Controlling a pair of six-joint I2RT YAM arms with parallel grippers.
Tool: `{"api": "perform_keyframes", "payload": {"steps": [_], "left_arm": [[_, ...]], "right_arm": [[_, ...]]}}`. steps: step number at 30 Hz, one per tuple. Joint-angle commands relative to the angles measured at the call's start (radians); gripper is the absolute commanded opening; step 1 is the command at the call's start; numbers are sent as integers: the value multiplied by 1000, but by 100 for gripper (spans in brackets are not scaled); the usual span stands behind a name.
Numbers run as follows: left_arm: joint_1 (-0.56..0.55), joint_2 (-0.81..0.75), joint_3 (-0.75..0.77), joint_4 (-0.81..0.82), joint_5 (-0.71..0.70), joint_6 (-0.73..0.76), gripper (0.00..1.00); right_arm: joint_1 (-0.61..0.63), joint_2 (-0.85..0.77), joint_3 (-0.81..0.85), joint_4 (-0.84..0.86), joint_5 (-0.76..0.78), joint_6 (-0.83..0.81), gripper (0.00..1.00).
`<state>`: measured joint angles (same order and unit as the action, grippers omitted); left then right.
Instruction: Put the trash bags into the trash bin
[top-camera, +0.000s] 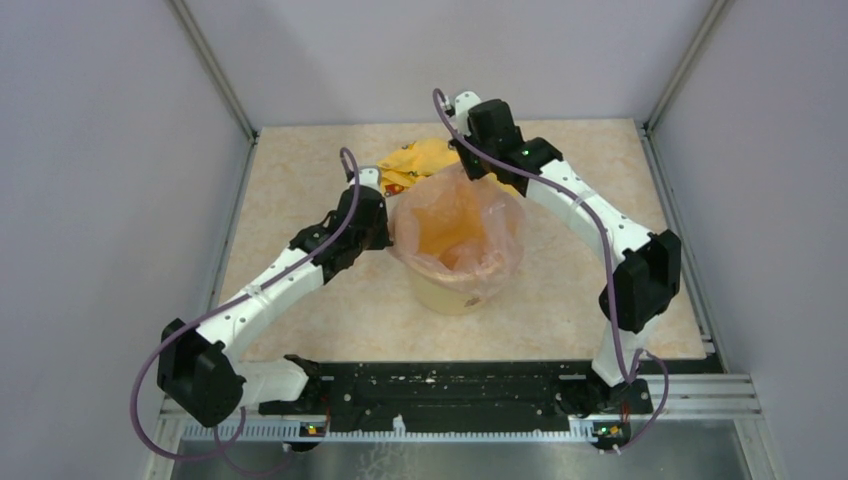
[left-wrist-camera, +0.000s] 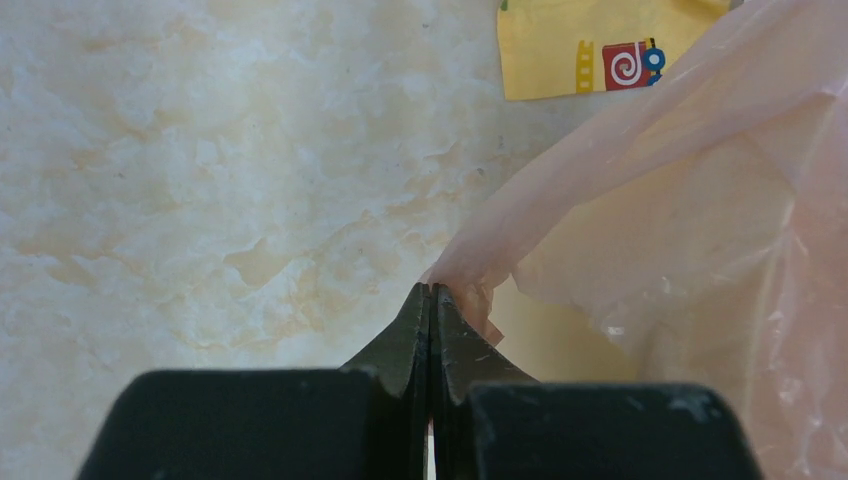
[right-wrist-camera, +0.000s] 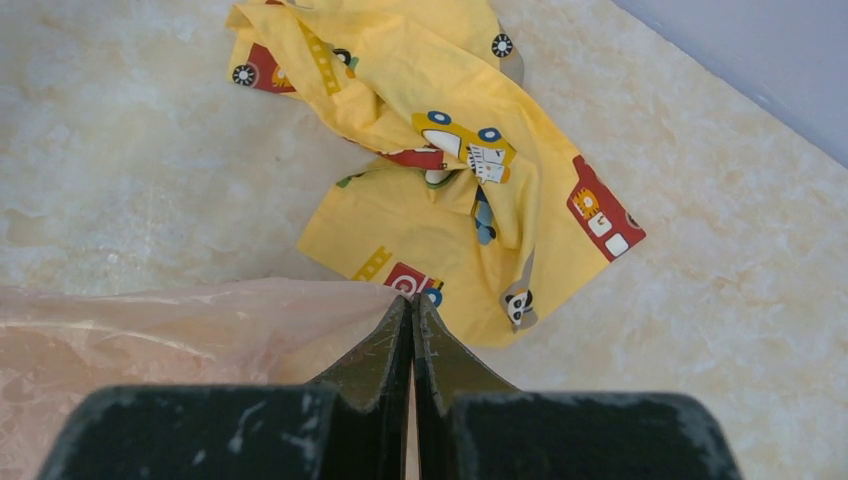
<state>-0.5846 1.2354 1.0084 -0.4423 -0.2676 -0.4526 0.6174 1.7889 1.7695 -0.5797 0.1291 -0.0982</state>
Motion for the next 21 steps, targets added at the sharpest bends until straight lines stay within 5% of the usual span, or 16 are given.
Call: {"api": "perform_keyframes", "payload": {"steps": [1,5,13,21], "left_arm": [[3,5,-23,42,30,-32,0],[3,10,-25,27,80,-35,0],[2,-4,-59,33,148,-57,0],[3,-20,-76,46,161,-56,0]], "right_arm": [[-3,-2,42,-8,3,45,0],[-2,-17,82,-70,53,68,1],[-3,-124,176,-232,110,173,57],[-1,-316,146,-396,50,291,74]]}}
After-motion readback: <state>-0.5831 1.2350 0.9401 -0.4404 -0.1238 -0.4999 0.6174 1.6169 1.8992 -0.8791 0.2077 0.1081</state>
